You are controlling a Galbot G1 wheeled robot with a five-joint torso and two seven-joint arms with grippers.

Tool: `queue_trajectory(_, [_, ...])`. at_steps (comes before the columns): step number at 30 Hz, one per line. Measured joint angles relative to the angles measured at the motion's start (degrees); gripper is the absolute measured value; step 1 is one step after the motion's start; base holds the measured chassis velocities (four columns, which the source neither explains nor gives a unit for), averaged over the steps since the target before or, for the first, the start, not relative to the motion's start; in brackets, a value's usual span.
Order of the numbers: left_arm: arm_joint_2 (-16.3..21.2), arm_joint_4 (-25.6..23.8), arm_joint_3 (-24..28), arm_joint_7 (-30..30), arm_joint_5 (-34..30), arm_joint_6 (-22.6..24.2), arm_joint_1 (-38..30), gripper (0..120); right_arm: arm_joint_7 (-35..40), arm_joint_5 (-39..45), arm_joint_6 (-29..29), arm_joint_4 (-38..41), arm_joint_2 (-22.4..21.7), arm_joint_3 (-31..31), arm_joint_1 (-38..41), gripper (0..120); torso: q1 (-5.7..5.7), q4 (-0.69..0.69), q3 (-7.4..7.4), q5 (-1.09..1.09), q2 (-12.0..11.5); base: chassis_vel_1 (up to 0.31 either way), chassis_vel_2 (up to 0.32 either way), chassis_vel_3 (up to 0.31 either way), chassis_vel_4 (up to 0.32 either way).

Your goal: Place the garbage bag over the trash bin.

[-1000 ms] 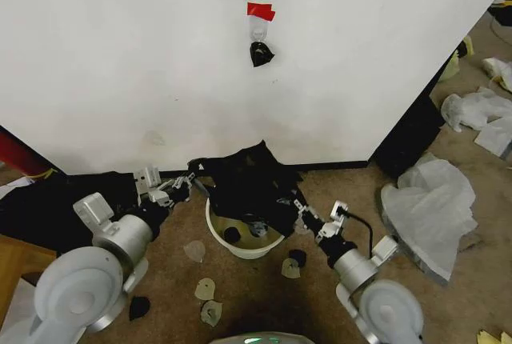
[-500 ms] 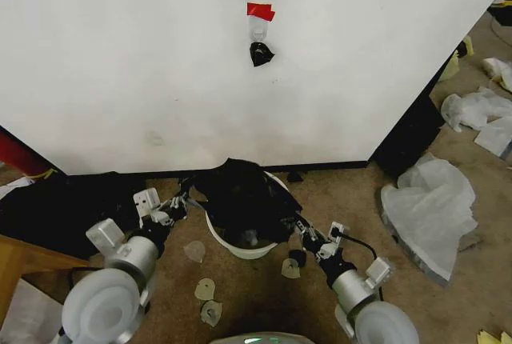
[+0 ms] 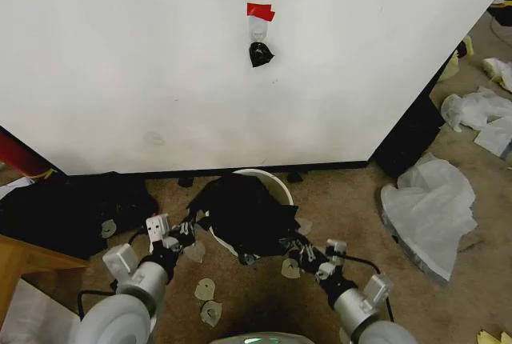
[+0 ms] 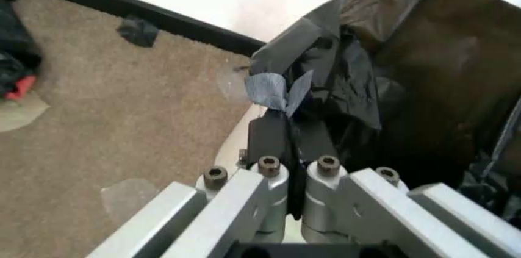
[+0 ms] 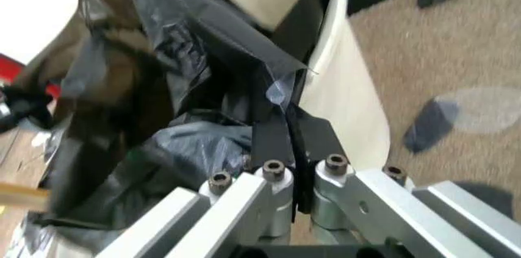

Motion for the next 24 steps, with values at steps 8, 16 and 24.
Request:
queue_trajectory(8, [0.8,-0.7,-0.4,0.2,0.5,0.7,2.2,0,0.4,-1.2,0.0,-0.7,-0.3,-0.2,-0.5,0,0.00,0.01,0.00,0.00,0.0,0.000,0.000,0.000,0.000])
queue_trajectory(16, [-0.6,2.8,1.2,-0.1,1.0,2.7,1.1,0,1.3,-0.6,-0.6,-3.4,0.5,-0.2,0.8,0,0.00,0.01,0.00,-0.01,0.0,0.000,0.000,0.000,0.000])
queue_trajectory(24, [1.4,4.8,0.9,0.7,2.3,4.9,2.7,0,1.5,-3.2,-0.7,-5.9,1.5,-2.0,2.1,0,0.00,0.00,0.00,0.00,0.0,0.000,0.000,0.000,0.000])
